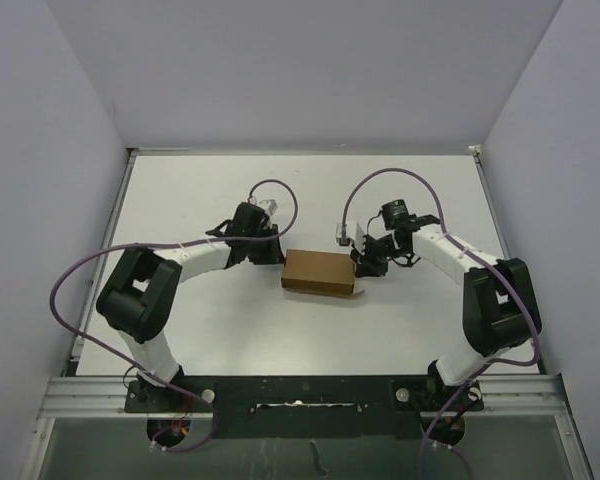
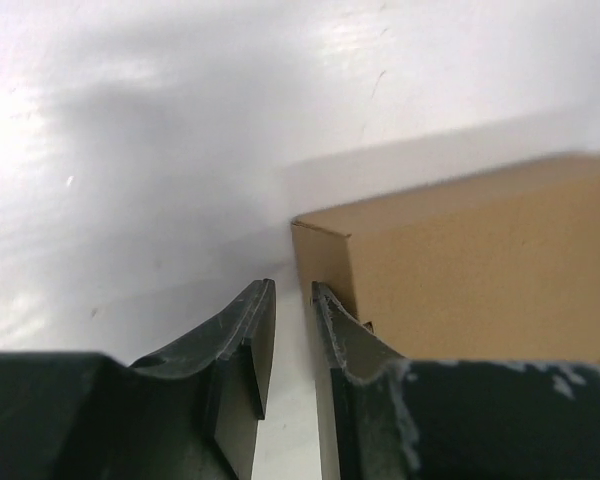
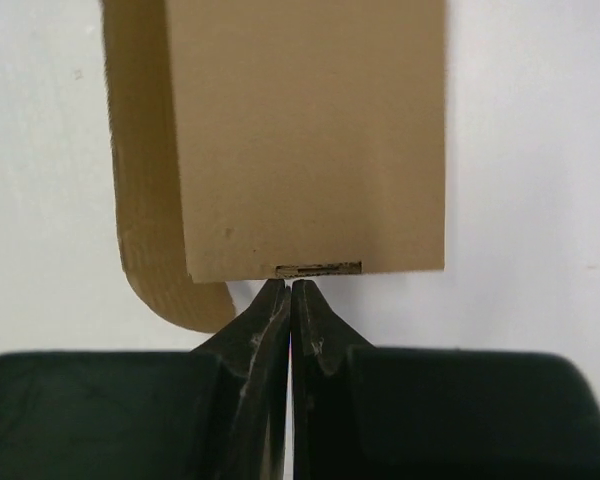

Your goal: Fold the paper box

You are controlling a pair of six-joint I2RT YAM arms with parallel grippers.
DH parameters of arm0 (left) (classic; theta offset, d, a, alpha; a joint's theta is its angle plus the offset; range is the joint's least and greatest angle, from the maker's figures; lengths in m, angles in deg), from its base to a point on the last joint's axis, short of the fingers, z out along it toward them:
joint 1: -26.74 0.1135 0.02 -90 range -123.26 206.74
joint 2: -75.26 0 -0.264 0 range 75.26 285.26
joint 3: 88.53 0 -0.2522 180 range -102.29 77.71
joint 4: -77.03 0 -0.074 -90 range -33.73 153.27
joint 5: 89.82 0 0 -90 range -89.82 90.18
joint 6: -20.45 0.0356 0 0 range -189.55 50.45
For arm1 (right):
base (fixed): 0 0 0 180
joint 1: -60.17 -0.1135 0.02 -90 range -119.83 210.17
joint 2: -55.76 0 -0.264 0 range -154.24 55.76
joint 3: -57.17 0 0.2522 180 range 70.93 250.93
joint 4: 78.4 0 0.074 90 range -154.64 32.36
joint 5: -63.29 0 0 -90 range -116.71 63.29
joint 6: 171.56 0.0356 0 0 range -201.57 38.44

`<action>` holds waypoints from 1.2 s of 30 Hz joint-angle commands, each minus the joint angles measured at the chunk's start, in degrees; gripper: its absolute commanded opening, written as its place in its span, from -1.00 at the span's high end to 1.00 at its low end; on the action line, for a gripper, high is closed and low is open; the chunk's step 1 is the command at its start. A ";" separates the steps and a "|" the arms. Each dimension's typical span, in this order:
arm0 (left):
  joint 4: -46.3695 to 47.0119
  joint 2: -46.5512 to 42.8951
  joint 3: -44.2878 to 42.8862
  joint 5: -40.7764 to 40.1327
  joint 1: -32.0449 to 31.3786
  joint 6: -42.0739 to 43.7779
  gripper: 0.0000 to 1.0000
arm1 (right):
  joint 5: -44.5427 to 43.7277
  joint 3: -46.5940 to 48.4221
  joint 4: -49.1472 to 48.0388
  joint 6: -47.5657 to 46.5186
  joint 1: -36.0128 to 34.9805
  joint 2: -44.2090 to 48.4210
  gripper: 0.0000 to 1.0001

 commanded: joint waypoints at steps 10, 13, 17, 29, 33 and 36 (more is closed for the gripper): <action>-6.86 12.57 -23.20 9.52 0.01 7.99 0.49 | 6.32 -5.93 5.83 -5.56 0.24 9.75 0.98; -8.14 9.45 -22.45 6.76 1.55 9.11 0.33 | 7.84 -6.47 7.07 -7.29 1.53 12.35 0.91; -8.29 2.10 -17.74 5.44 3.49 9.35 0.13 | 11.95 -7.33 10.32 -12.48 1.74 15.41 0.78; 20.03 -23.72 20.01 7.60 2.77 -16.79 -0.61 | 18.24 -14.83 12.02 -33.38 -3.46 26.13 -0.16; 27.52 -25.90 26.35 -1.05 -2.97 -28.69 -0.82 | 16.39 -15.59 12.49 -36.75 -6.72 25.58 -0.14; 25.52 -25.95 25.69 -8.90 -7.73 -36.06 -0.94 | 14.01 -15.55 13.21 -38.34 -8.31 24.05 -0.04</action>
